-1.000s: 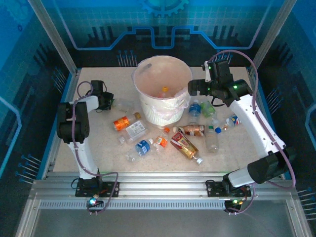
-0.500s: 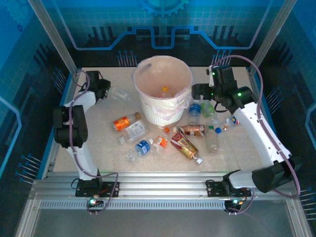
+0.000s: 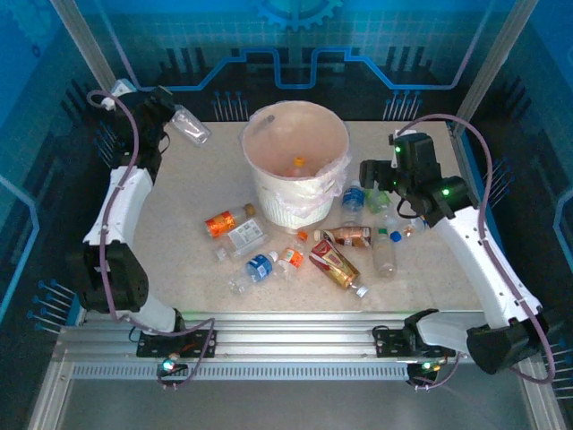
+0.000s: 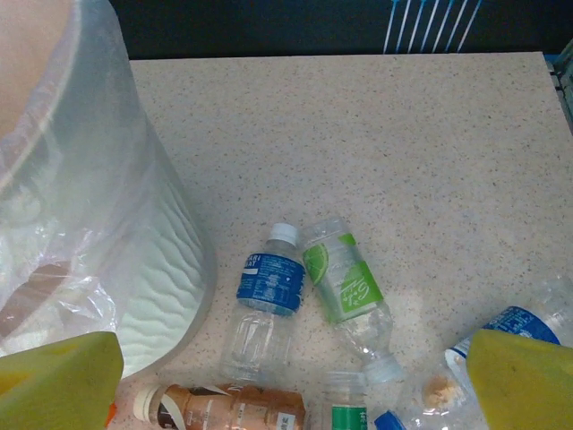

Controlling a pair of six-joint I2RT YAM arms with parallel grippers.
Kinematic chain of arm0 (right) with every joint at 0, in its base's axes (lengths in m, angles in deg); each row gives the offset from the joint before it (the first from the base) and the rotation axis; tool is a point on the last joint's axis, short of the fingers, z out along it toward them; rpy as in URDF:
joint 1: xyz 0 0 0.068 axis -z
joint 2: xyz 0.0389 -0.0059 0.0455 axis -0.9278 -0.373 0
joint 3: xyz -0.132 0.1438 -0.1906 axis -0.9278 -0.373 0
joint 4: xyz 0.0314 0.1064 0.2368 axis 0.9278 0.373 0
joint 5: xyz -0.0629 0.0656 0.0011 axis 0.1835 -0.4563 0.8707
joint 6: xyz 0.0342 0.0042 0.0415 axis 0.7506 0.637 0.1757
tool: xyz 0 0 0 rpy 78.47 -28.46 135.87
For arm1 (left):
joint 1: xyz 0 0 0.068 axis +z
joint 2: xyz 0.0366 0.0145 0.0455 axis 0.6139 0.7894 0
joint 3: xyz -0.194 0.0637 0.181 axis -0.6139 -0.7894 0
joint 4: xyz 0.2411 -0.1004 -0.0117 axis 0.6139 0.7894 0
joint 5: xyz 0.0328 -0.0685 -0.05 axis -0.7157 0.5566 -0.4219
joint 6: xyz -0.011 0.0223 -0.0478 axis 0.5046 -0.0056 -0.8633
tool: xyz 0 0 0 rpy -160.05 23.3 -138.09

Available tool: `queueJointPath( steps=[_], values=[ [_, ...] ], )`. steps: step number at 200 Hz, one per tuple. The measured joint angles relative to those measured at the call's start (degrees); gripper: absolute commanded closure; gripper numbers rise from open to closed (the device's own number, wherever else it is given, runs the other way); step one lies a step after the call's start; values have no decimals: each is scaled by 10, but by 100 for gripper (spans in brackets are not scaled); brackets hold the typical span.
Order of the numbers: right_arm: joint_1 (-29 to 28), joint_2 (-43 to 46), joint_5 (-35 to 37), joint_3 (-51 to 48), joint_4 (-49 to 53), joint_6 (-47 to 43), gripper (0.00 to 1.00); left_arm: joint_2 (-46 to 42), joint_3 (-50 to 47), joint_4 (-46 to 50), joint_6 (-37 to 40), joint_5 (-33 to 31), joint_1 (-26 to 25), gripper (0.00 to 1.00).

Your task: Put the plastic bottles in the bin

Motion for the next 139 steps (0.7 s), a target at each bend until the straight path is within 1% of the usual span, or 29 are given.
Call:
queueJointPath(
  steps=[27,72,98,139],
  values=[
    [1,18,12,-18,-7,7,0,-25,25,-8,51,-10,-30,73],
    [5,30,26,-34,-12,17,0,-50,76,-31,134,-12,-116,73],
    [5,34,30,-42,-15,22,0,-51,96,-49,167,-9,-158,73],
    [9,37,38,-45,-15,32,0,-38,129,-63,203,3,-209,73]
  ],
)
